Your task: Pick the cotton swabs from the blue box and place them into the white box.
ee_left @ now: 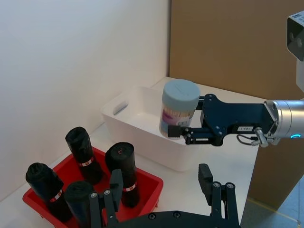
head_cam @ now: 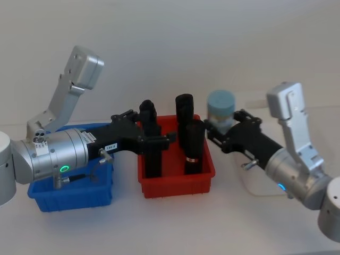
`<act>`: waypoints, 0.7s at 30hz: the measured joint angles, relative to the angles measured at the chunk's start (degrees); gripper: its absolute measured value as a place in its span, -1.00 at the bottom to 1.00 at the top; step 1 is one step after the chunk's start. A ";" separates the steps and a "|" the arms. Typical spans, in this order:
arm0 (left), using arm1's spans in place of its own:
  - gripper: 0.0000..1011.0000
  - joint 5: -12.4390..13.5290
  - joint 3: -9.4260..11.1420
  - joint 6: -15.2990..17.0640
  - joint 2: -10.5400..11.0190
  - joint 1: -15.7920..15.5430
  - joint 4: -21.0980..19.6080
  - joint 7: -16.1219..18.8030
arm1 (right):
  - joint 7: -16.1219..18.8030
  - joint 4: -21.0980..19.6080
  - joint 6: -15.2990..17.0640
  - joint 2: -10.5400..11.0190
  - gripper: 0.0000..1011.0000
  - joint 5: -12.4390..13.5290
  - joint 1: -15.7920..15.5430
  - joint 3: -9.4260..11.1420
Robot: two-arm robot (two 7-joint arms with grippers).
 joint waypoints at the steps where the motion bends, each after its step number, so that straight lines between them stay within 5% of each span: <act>1: 0.99 0.00 0.00 0.00 0.00 0.00 0.00 0.00 | -0.42 -0.05 -0.03 0.14 0.24 0.21 -0.09 0.14; 11: 0.99 0.00 0.00 0.00 0.00 0.00 0.00 0.01 | -5.62 0.61 -0.34 3.23 0.24 2.88 -1.44 3.52; 21: 0.99 0.00 0.00 0.00 0.00 0.00 0.00 0.01 | -8.51 7.39 0.28 4.88 0.24 5.04 0.86 6.41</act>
